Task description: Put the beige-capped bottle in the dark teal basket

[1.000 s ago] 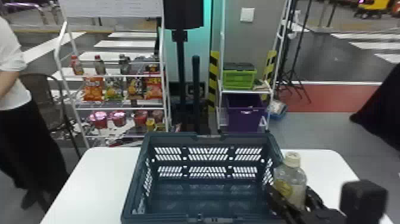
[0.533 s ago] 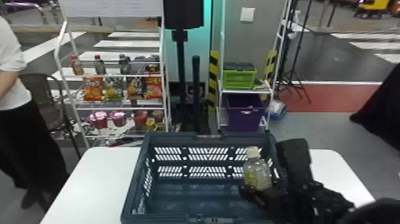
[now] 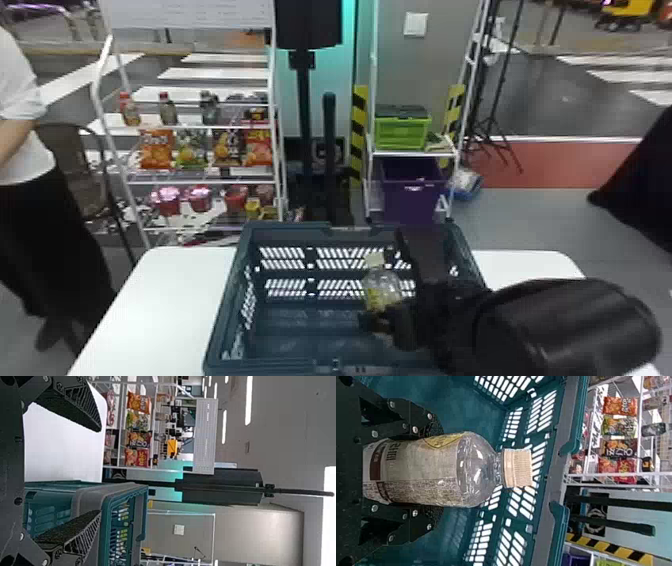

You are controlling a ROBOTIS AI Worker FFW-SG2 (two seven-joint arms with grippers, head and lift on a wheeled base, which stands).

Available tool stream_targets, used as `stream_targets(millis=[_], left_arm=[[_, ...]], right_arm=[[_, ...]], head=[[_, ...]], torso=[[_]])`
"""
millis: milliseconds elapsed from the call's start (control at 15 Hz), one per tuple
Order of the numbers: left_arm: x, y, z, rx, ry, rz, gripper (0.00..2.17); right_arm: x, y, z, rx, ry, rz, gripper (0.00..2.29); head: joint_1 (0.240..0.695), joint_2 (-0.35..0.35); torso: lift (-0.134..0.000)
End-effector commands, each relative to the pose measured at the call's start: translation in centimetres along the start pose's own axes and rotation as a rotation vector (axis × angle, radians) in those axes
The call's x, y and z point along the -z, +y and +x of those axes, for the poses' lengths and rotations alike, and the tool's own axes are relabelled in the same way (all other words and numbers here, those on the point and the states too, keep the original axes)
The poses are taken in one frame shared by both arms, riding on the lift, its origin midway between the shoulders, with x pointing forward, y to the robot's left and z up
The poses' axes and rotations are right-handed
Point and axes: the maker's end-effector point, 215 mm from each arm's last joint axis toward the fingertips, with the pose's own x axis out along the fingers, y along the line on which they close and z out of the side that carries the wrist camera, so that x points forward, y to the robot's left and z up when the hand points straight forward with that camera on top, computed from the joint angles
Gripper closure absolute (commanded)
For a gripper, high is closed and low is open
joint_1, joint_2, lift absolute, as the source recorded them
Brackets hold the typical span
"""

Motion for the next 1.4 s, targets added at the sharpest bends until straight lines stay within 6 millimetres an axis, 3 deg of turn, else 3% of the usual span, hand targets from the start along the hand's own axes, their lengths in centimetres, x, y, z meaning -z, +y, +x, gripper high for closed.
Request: stream_targets(millis=[0, 600, 667, 733, 800, 867, 1200, 1333], left_arm=[[0.0, 0.0, 0.0, -0.001, 0.000, 0.000, 0.16], [-0.5, 0.3, 0.0, -0.003, -0.009, 0.003, 0.16], [-0.5, 0.3, 0.0, -0.002, -0.009, 0.003, 0.16], [-0.7, 0.2, -0.1, -0.002, -0.010, 0.002, 0.16], [-0.7, 0.3, -0.1, -0.002, -0.010, 0.003, 0.16], [-0.8, 0.3, -0.1, -0.001, -0.012, 0.003, 0.16], [-0.8, 0.2, -0.2, -0.001, -0.010, 0.002, 0.16], [-0.9, 0.2, -0.2, 0.002, -0.011, 0.003, 0.16]], right_arm=[[0.2, 1.0, 1.7, -0.024, 0.044, 0.007, 2.28], [1.4, 1.1, 3.8, -0.036, 0.121, 0.011, 2.21], [1.5, 1.2, 3.9, -0.040, 0.122, 0.013, 2.01], [1.8, 1.4, 4.0, -0.049, 0.129, 0.020, 1.52], [1.8, 1.7, 3.9, -0.061, 0.129, 0.026, 0.37], [1.7, 1.6, 3.9, -0.058, 0.127, 0.025, 0.00], [1.1, 1.3, 3.7, -0.045, 0.106, 0.030, 0.06], [-0.1, 0.9, 3.2, -0.041, 0.065, 0.042, 0.06]], head=[[0.499, 0.000], [0.499, 0.000], [0.499, 0.000], [0.499, 0.000], [0.499, 0.000], [0.499, 0.000], [0.499, 0.000], [0.499, 0.000]], torso=[[0.000], [0.000], [0.000], [0.000], [0.000], [0.000], [0.000], [0.000]])
